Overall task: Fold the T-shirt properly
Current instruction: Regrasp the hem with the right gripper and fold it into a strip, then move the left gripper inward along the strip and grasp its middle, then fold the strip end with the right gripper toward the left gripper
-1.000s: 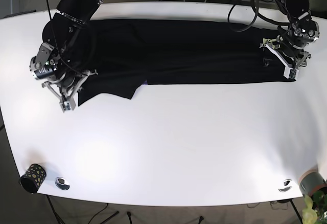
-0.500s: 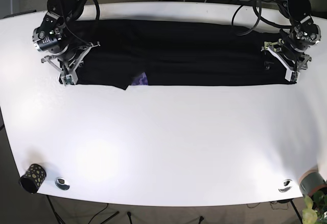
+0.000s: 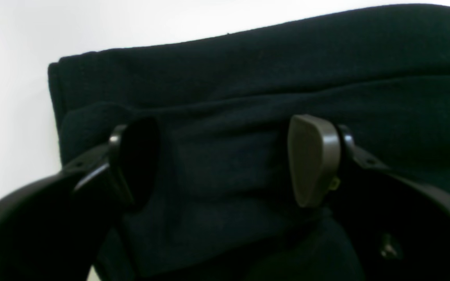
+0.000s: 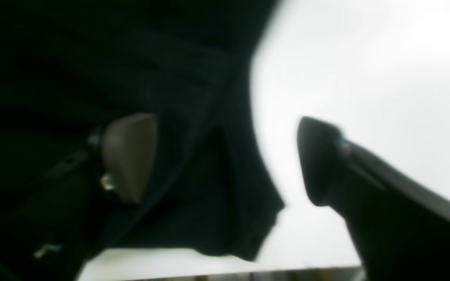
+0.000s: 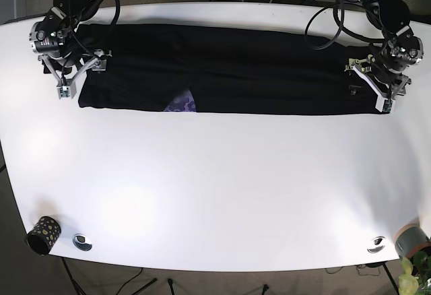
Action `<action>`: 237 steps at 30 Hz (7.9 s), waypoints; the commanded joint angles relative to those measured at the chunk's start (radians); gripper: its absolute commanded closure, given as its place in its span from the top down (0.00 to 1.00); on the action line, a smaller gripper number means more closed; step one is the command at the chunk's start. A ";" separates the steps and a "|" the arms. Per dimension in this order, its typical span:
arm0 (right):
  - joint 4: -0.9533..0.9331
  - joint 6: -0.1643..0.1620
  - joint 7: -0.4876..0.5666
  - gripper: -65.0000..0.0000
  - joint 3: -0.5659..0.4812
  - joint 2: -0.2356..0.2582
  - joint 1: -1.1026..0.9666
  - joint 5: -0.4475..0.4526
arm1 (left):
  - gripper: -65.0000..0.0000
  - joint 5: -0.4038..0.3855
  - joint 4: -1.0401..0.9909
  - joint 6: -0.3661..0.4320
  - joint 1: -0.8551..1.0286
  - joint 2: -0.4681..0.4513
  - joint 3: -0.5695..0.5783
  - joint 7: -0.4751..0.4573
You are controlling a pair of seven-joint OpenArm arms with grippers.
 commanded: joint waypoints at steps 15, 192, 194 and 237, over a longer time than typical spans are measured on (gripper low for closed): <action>0.105 0.002 -0.150 0.88 -0.199 0.011 -0.049 0.424 | 0.72 0.019 0.021 0.009 -0.083 -0.007 -0.003 0.020; -0.478 0.002 -0.181 0.43 0.069 0.132 0.184 0.605 | 0.00 -0.170 0.101 -0.013 -0.054 0.114 0.324 0.241; -0.437 0.002 -0.177 0.24 0.068 0.132 0.183 0.605 | 0.01 -0.170 0.092 -0.013 -0.054 0.118 0.326 0.241; 0.007 0.002 -0.160 0.02 -0.319 -0.068 0.198 0.437 | 0.01 -0.173 -0.201 -0.013 -0.155 0.243 0.711 0.098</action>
